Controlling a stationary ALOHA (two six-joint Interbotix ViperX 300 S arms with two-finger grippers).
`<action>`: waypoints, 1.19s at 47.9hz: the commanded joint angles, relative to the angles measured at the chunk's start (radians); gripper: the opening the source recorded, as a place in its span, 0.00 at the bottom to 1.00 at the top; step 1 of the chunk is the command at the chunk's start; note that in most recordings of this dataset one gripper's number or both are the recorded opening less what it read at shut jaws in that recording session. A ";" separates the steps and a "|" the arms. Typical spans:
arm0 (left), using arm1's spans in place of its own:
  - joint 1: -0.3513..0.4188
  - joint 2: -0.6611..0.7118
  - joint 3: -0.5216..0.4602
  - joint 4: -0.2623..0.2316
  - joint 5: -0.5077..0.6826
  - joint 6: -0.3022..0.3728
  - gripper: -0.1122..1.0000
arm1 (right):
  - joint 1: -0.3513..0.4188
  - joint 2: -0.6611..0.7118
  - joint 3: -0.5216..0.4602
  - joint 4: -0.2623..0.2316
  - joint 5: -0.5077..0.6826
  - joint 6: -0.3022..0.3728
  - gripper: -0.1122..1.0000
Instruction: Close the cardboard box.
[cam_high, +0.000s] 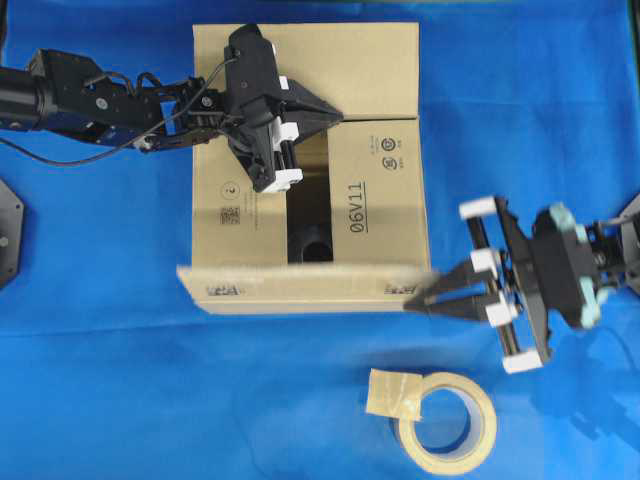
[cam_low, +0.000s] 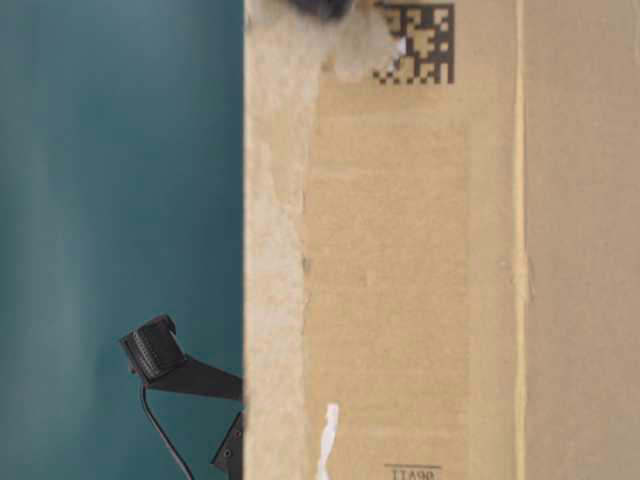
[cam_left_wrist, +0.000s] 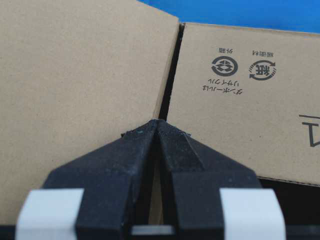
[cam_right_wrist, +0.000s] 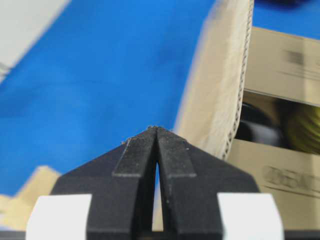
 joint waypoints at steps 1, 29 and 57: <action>0.005 -0.017 -0.003 -0.002 0.003 -0.002 0.10 | -0.054 -0.021 -0.006 0.012 0.002 0.002 0.10; 0.000 -0.018 -0.005 -0.002 0.003 -0.002 0.10 | -0.161 0.135 0.006 0.077 0.048 0.002 0.10; -0.026 -0.178 -0.021 -0.002 0.104 -0.008 0.10 | -0.161 0.140 0.000 0.083 0.043 0.002 0.10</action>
